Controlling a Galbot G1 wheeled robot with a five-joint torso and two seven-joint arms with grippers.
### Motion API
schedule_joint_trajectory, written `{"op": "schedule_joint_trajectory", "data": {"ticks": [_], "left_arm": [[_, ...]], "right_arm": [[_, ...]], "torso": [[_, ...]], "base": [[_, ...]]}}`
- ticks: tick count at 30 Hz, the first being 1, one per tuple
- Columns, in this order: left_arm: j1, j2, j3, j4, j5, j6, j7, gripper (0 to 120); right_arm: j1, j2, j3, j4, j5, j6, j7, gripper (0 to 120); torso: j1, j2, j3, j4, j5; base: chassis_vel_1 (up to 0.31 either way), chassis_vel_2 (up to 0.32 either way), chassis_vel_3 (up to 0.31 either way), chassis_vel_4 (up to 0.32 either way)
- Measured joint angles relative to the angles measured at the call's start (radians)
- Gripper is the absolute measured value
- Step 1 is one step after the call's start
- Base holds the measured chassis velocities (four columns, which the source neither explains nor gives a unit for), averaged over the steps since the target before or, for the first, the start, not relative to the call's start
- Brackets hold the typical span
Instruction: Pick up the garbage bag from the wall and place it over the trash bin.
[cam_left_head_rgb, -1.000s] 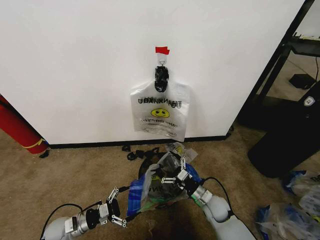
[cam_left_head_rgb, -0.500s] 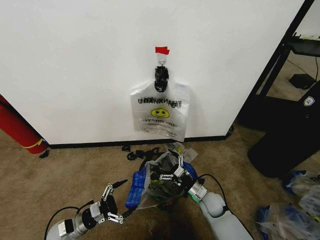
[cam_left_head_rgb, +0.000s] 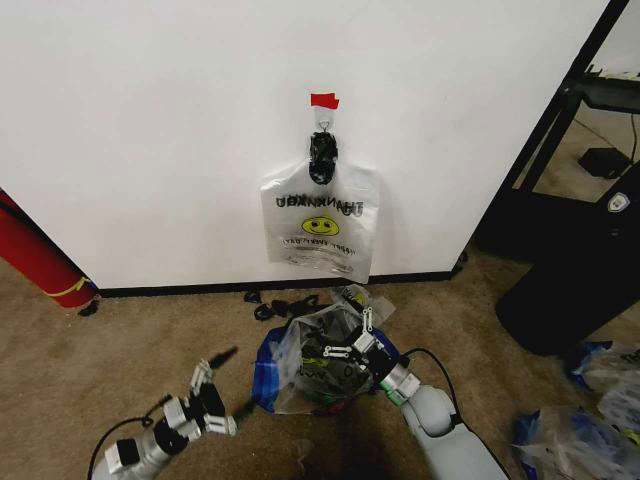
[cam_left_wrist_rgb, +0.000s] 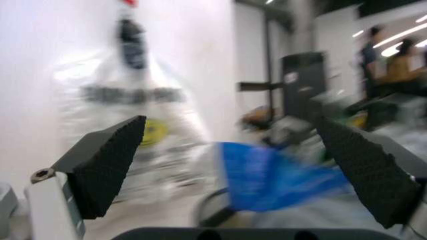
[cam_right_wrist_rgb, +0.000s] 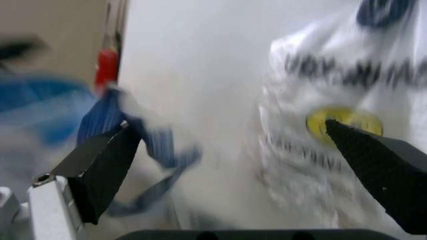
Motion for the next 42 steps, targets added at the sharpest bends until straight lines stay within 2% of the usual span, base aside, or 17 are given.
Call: {"op": "schedule_joint_trajectory", "data": {"ticks": [2, 6, 9, 11, 13, 16, 20, 23, 26, 27, 29, 33, 34, 36, 38, 41, 42], "left_arm": [[-0.024, 0.019, 0.009, 0.006, 0.069, -0.010, -0.123, 100], [-0.040, 0.035, 0.021, -0.002, 0.119, -0.010, -0.213, 100], [-0.067, 0.066, 0.038, -0.051, 0.201, -0.001, -0.383, 100], [-0.071, 0.070, 0.041, -0.056, 0.209, 0.004, -0.402, 100], [-0.111, 0.131, 0.077, -0.096, 0.260, 0.061, -0.552, 100], [-0.133, 0.208, 0.123, -0.137, 0.317, 0.114, -0.670, 100], [-0.152, 0.258, 0.147, -0.162, 0.361, 0.150, -0.748, 100], [-0.207, 0.313, 0.206, -0.195, 0.371, 0.223, -0.794, 100], [-0.224, 0.365, 0.291, -0.235, 0.387, 0.315, -0.845, 100], [-0.224, 0.365, 0.291, -0.235, 0.387, 0.315, -0.845, 100], [-0.285, 0.405, 0.400, -0.244, 0.389, 0.383, -0.888, 100], [-0.512, 0.463, 0.654, -0.238, 0.360, 0.528, -0.943, 100], [-0.512, 0.463, 0.654, -0.238, 0.360, 0.528, -0.943, 100], [-0.595, 0.470, 0.734, -0.228, 0.337, 0.568, -0.935, 100], [-0.779, 0.478, 0.931, -0.202, 0.275, 0.659, -0.914, 100], [-0.907, 0.474, 1.042, -0.179, 0.222, 0.744, -0.850, 100], [-0.907, 0.474, 1.042, -0.179, 0.222, 0.744, -0.850, 100]], "right_arm": [[-0.047, -0.040, 0.007, 0.081, 0.009, -0.006, -0.017, 100], [-0.092, -0.078, 0.035, 0.144, 0.016, -0.005, -0.034, 100], [-0.151, -0.111, 0.105, 0.242, 0.083, 0.002, -0.045, 100], [-0.157, -0.113, 0.114, 0.256, 0.096, 0.002, -0.043, 100], [-0.185, -0.112, 0.166, 0.341, 0.153, 0.000, 0.006, 100], [-0.175, -0.093, 0.199, 0.381, 0.157, -0.007, 0.092, 100], [-0.157, -0.073, 0.207, 0.385, 0.150, -0.020, 0.150, 100], [-0.162, -0.051, 0.222, 0.387, 0.158, -0.021, 0.185, 100], [-0.159, -0.033, 0.239, 0.390, 0.178, -0.020, 0.201, 100], [-0.159, -0.033, 0.239, 0.390, 0.178, -0.020, 0.201, 100], [-0.164, -0.017, 0.260, 0.407, 0.187, -0.025, 0.241, 100], [-0.181, 0.005, 0.323, 0.429, 0.208, -0.047, 0.306, 100], [-0.181, 0.005, 0.323, 0.429, 0.208, -0.047, 0.306, 100], [-0.182, 0.007, 0.343, 0.429, 0.214, -0.050, 0.314, 100], [-0.183, 0.009, 0.385, 0.429, 0.222, -0.056, 0.326, 100], [-0.186, 0.009, 0.406, 0.427, 0.228, -0.058, 0.332, 100], [-0.186, 0.009, 0.406, 0.427, 0.228, -0.058, 0.332, 100]], "torso": [[0.000, 0.000, 0.000, -0.0003, 0.0000], [0.000, 0.000, 0.000, -0.0002, 0.0000], [0.000, 0.000, 0.000, -0.0002, -0.0001], [0.000, 0.000, 0.000, -0.0001, -0.0001], [0.000, 0.000, 0.000, -0.0004, -0.0001], [0.000, 0.000, 0.000, -0.0009, -0.0001], [0.000, 0.000, 0.000, 0.0013, 0.0003], [0.000, 0.000, 0.000, -0.0013, 0.0000], [0.000, 0.000, 0.000, 0.0004, 0.0002], [0.000, 0.000, 0.000, 0.0004, 0.0002], [0.000, 0.000, 0.000, 0.0009, -0.0005], [0.000, 0.000, 0.000, -0.0009, 0.0000], [0.000, 0.000, 0.000, -0.0009, 0.0000], [0.000, 0.000, 0.000, -0.0005, 0.0006], [0.000, 0.000, 0.000, -0.0004, -0.0005], [0.000, 0.000, 0.000, 0.0000, 0.0006], [0.000, 0.000, 0.000, 0.0000, 0.0006]], "base": [[0.000, 0.000, 0.000, 0.000], [0.000, 0.000, 0.000, 0.000], [0.000, 0.000, 0.000, 0.000], [0.000, 0.000, 0.000, 0.000], [0.000, 0.000, 0.000, 0.000], [0.000, 0.000, 0.000, 0.000], [0.000, 0.000, 0.000, 0.000], [0.000, 0.000, 0.000, 0.000], [0.000, 0.000, 0.000, 0.000], [0.000, 0.000, 0.000, 0.000], [0.000, 0.000, 0.000, 0.000], [0.000, 0.000, 0.000, 0.000], [0.000, 0.000, 0.000, 0.000], [0.000, 0.000, 0.000, 0.000], [0.000, 0.000, 0.000, 0.000], [0.000, 0.000, 0.000, 0.000], [0.000, 0.000, 0.000, 0.000]]}}
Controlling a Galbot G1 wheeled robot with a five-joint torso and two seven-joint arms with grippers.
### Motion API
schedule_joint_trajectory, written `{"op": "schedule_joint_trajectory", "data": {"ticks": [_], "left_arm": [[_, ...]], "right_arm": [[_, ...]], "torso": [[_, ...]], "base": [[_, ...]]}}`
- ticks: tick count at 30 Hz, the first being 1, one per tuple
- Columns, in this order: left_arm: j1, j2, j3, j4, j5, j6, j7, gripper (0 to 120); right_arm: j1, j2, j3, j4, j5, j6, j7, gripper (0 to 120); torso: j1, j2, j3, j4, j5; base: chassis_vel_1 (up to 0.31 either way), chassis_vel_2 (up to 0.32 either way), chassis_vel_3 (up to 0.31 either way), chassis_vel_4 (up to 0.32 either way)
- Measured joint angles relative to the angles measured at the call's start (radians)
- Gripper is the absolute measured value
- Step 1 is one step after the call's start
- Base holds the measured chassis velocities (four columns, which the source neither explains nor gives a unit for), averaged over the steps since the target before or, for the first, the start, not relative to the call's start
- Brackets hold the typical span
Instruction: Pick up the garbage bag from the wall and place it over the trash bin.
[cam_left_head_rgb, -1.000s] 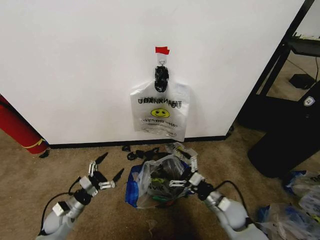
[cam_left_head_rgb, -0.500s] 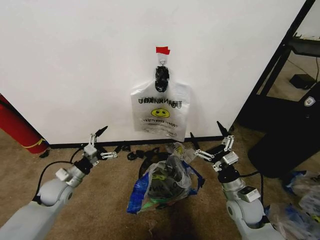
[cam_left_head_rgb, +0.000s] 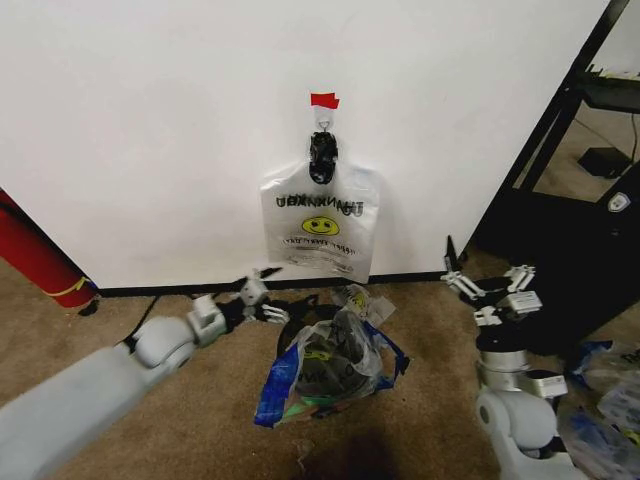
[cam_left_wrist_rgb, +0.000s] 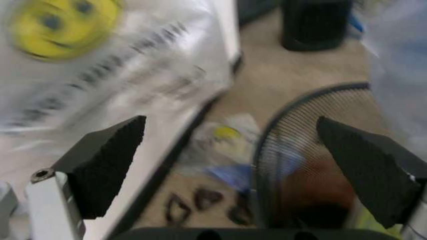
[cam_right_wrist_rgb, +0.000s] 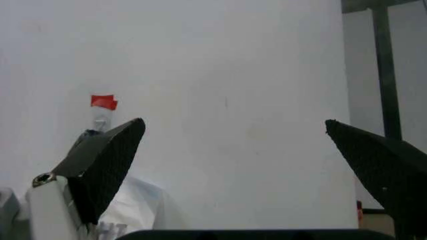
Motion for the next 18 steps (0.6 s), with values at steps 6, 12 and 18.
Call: {"op": "schedule_joint_trajectory", "data": {"ticks": [6, 12, 18], "left_arm": [[-0.189, -0.081, 0.146, 0.044, -0.062, 0.139, 0.041, 100], [-0.265, -0.139, 0.269, 0.083, -0.072, 0.240, 0.039, 100], [-0.314, -0.200, 0.359, 0.150, -0.048, 0.313, 0.016, 97]], "right_arm": [[-0.017, 0.025, 0.013, -0.015, 0.000, 0.013, 0.001, 100], [-0.021, 0.040, 0.010, -0.034, -0.005, 0.021, 0.002, 100], [-0.021, 0.050, 0.002, -0.035, -0.015, 0.023, 0.009, 100]], "torso": [[0.000, 0.000, 0.000, -0.0006, -0.0005], [0.000, 0.000, 0.000, -0.0001, -0.0006], [0.000, 0.000, 0.000, 0.0001, -0.0004]], "base": [[0.000, 0.000, 0.000, 0.000], [0.000, 0.000, 0.000, 0.000], [0.000, 0.000, 0.000, 0.000]]}}
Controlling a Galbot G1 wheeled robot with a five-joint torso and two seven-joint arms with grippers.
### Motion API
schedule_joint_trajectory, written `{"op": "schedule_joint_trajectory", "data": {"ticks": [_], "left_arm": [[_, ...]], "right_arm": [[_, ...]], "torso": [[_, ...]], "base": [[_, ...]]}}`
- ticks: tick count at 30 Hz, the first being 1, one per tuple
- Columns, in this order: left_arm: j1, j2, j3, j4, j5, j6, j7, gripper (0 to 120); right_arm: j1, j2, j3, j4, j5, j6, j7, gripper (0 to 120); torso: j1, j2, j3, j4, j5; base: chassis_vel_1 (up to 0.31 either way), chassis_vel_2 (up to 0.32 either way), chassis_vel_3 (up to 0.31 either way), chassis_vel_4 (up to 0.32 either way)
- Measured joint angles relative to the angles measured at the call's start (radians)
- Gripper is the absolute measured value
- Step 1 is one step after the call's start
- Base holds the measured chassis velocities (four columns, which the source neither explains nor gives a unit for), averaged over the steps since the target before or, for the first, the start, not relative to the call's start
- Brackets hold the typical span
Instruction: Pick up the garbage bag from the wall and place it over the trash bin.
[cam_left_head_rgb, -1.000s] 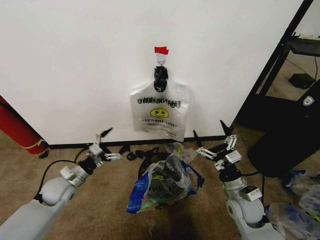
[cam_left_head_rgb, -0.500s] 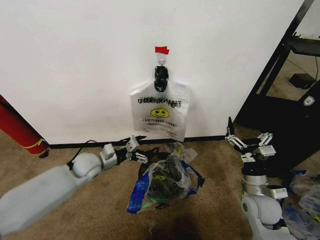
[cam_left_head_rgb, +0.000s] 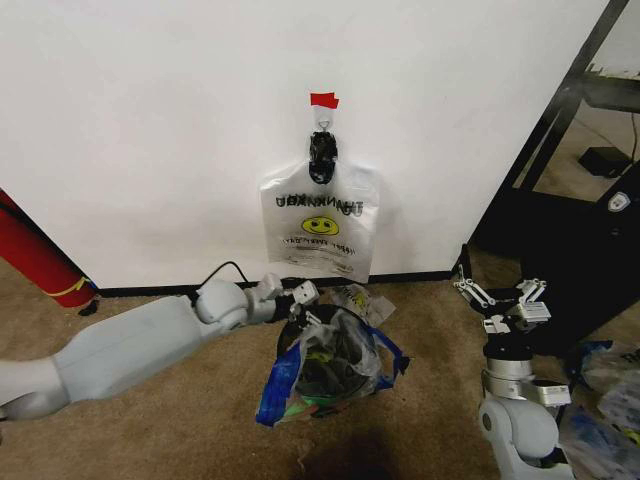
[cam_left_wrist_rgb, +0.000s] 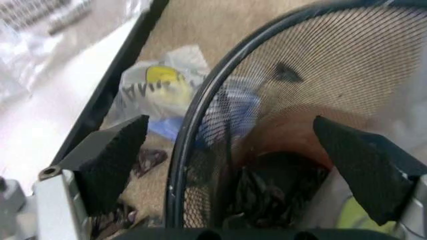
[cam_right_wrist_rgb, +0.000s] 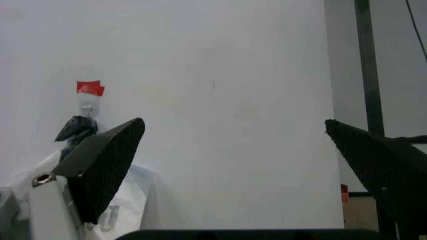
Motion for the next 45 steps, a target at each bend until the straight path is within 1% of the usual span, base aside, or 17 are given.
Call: {"op": "schedule_joint_trajectory", "data": {"ticks": [2, 5, 7, 9, 12, 14, 16, 20, 22, 26, 31, 33, 39, 40, 41, 44, 45], "left_arm": [[-0.010, -0.023, 0.011, 0.012, -0.001, 0.047, -0.022, 89], [-0.020, -0.028, 0.012, -0.003, -0.007, 0.110, -0.024, 79], [-0.021, -0.028, 0.012, -0.007, -0.007, 0.122, -0.026, 76], [-0.024, -0.026, 0.012, -0.026, -0.007, 0.185, -0.052, 65], [-0.014, -0.024, 0.002, -0.044, -0.011, 0.238, -0.115, 52], [-0.010, -0.023, -0.001, -0.049, -0.013, 0.248, -0.128, 50], [0.001, -0.016, -0.012, -0.070, -0.037, 0.288, -0.190, 40], [0.023, -0.002, -0.032, -0.103, -0.097, 0.324, -0.284, 23], [0.029, 0.000, -0.039, -0.110, -0.114, 0.329, -0.304, 20], [0.074, 0.017, -0.088, -0.149, -0.220, 0.356, -0.402, 4], [0.121, 0.026, -0.142, -0.170, -0.272, 0.371, -0.447, 1], [0.173, 0.031, -0.206, -0.191, -0.325, 0.384, -0.508, 1], [0.254, 0.039, -0.295, -0.232, -0.416, 0.393, -0.612, 0], [0.301, 0.046, -0.339, -0.262, -0.469, 0.396, -0.670, 0], [0.312, 0.048, -0.349, -0.270, -0.481, 0.396, -0.684, 0], [0.401, 0.068, -0.433, -0.346, -0.591, 0.390, -0.805, 0], [0.461, 0.073, -0.487, -0.400, -0.648, 0.367, -0.887, 0]], "right_arm": [[-0.007, 0.002, -0.005, 0.006, -0.010, 0.006, 0.000, 100], [-0.019, 0.000, -0.007, 0.011, -0.013, 0.012, 0.000, 100], [-0.020, -0.001, -0.007, 0.012, -0.013, 0.014, 0.000, 100], [-0.029, -0.005, -0.008, 0.014, -0.015, 0.023, 0.000, 100], [-0.038, -0.008, -0.009, 0.016, -0.019, 0.031, -0.001, 100], [-0.040, -0.008, -0.009, 0.017, -0.020, 0.031, -0.001, 100], [-0.044, -0.010, -0.013, 0.020, -0.024, 0.032, -0.001, 100], [-0.045, -0.011, -0.020, 0.020, -0.034, 0.034, -0.001, 100], [-0.045, -0.010, -0.022, 0.020, -0.036, 0.034, -0.001, 100], [-0.046, -0.001, -0.034, 0.021, -0.051, 0.034, -0.001, 100], [-0.049, 0.001, -0.037, 0.024, -0.063, 0.034, -0.002, 100], [-0.052, 0.001, -0.039, 0.026, -0.068, 0.034, -0.002, 100], [-0.054, 0.001, -0.041, 0.027, -0.073, 0.035, -0.002, 100], [-0.055, 0.000, -0.041, 0.025, -0.078, 0.037, -0.002, 100], [-0.055, 0.000, -0.041, 0.025, -0.079, 0.038, -0.002, 100], [-0.059, 0.000, -0.043, 0.019, -0.086, 0.043, -0.002, 100], [-0.062, -0.001, -0.044, 0.015, -0.086, 0.047, -0.002, 100]], "torso": [[0.000, 0.000, 0.000, -0.0003, -0.0002], [0.000, 0.000, 0.000, -0.0003, 0.0000], [0.000, 0.000, 0.000, -0.0002, -0.0001], [0.000, 0.000, 0.000, -0.0002, 0.0000], [0.000, 0.000, 0.000, -0.0002, -0.0001], [0.000, 0.000, 0.000, -0.0002, -0.0001], [0.000, 0.000, 0.000, -0.0002, -0.0002], [0.000, 0.000, 0.000, -0.0002, -0.0002], [0.000, 0.000, 0.000, -0.0002, -0.0002], [0.000, 0.000, 0.000, -0.0002, -0.0004], [0.000, 0.000, 0.000, -0.0004, -0.0004], [0.000, 0.000, 0.000, -0.0003, -0.0004], [0.000, 0.000, 0.000, -0.0003, -0.0003], [0.000, 0.000, 0.000, -0.0001, -0.0004], [0.000, 0.000, 0.000, -0.0001, -0.0004], [0.000, 0.000, 0.000, 0.0001, -0.0002], [0.000, 0.000, 0.000, 0.0000, 0.0000]], "base": [[0.000, 0.000, 0.000, 0.000], [0.000, 0.000, 0.000, 0.000], [0.000, 0.000, 0.000, 0.000], [0.000, 0.000, 0.000, 0.000], [0.000, 0.000, 0.000, 0.000], [0.000, 0.000, 0.000, 0.000], [0.000, 0.000, 0.000, 0.000], [0.000, 0.000, 0.000, 0.000], [0.000, 0.000, 0.000, 0.000], [0.000, 0.000, 0.000, 0.000], [0.000, 0.000, 0.000, 0.000], [0.000, 0.000, 0.000, 0.000], [0.000, 0.000, 0.000, 0.000], [0.000, 0.000, 0.000, 0.000], [0.000, 0.000, 0.000, 0.000], [0.000, 0.000, 0.000, 0.000], [0.000, 0.000, 0.000, 0.000]]}}
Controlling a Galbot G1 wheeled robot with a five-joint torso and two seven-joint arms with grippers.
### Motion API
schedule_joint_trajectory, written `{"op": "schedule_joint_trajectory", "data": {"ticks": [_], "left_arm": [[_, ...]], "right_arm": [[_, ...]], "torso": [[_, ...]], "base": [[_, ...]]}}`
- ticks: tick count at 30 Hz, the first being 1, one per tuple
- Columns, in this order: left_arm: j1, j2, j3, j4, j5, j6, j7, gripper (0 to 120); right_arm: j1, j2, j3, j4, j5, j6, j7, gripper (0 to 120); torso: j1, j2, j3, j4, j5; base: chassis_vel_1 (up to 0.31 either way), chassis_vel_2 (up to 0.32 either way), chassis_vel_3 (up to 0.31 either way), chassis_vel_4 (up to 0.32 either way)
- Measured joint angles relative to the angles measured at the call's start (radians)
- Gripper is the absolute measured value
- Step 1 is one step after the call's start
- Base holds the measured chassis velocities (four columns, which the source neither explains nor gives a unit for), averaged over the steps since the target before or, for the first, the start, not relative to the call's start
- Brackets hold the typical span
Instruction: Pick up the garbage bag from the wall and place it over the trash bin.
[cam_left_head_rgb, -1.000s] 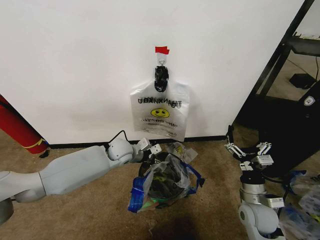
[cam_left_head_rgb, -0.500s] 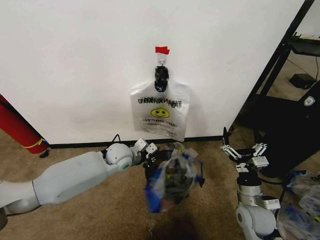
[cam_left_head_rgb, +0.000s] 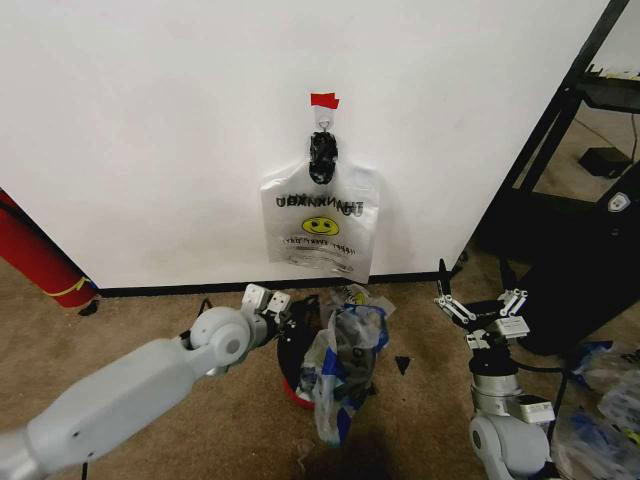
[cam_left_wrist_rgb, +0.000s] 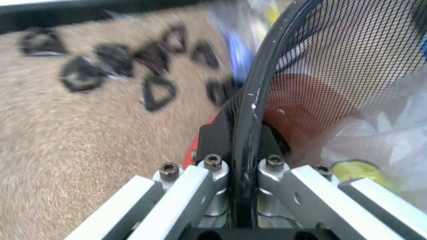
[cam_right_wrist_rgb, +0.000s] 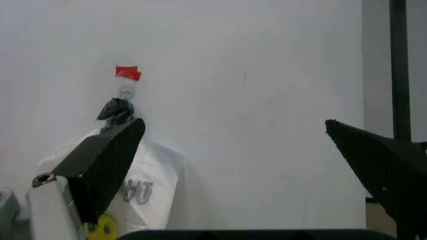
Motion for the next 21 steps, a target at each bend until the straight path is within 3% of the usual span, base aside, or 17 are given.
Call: {"op": "schedule_joint_trajectory", "data": {"ticks": [2, 4, 7, 13, 14, 21], "left_arm": [[0.017, 0.000, -0.019, -0.013, -0.012, -0.008, -0.018, 0], [0.102, -0.009, -0.117, -0.066, -0.047, -0.048, -0.095, 0], [0.262, -0.043, -0.267, -0.136, -0.074, -0.172, -0.243, 0], [0.382, -0.068, -0.322, -0.140, -0.044, -0.280, -0.327, 0], [0.402, -0.081, -0.323, -0.139, -0.022, -0.301, -0.333, 0], [0.460, -0.119, -0.313, -0.112, 0.063, -0.339, -0.313, 0]], "right_arm": [[-0.001, -0.001, 0.000, -0.002, 0.000, 0.001, 0.000, 100], [-0.001, -0.003, -0.002, -0.010, 0.000, 0.003, 0.000, 100], [0.007, -0.015, -0.018, -0.026, 0.000, -0.007, 0.015, 100], [0.018, -0.016, -0.046, -0.037, 0.001, -0.036, 0.054, 100], [0.017, -0.022, -0.052, -0.037, 0.020, -0.044, 0.067, 100], [0.034, -0.074, -0.076, -0.099, 0.160, -0.067, 0.080, 100]], "torso": [[0.000, 0.000, 0.000, -0.0001, -0.0001], [0.000, 0.000, 0.000, -0.0004, -0.0002], [0.000, 0.000, 0.000, 0.0000, -0.0003], [0.000, 0.000, 0.000, 0.0004, -0.0001], [0.000, 0.000, 0.000, -0.0008, -0.0002], [0.000, 0.000, 0.000, -0.0001, -0.0002]], "base": [[0.000, 0.000, 0.000, 0.000], [0.000, 0.000, 0.000, 0.000], [0.000, 0.000, 0.000, 0.000], [0.000, 0.000, 0.000, 0.000], [0.000, 0.000, 0.000, 0.000], [0.000, 0.000, 0.000, 0.000]]}}
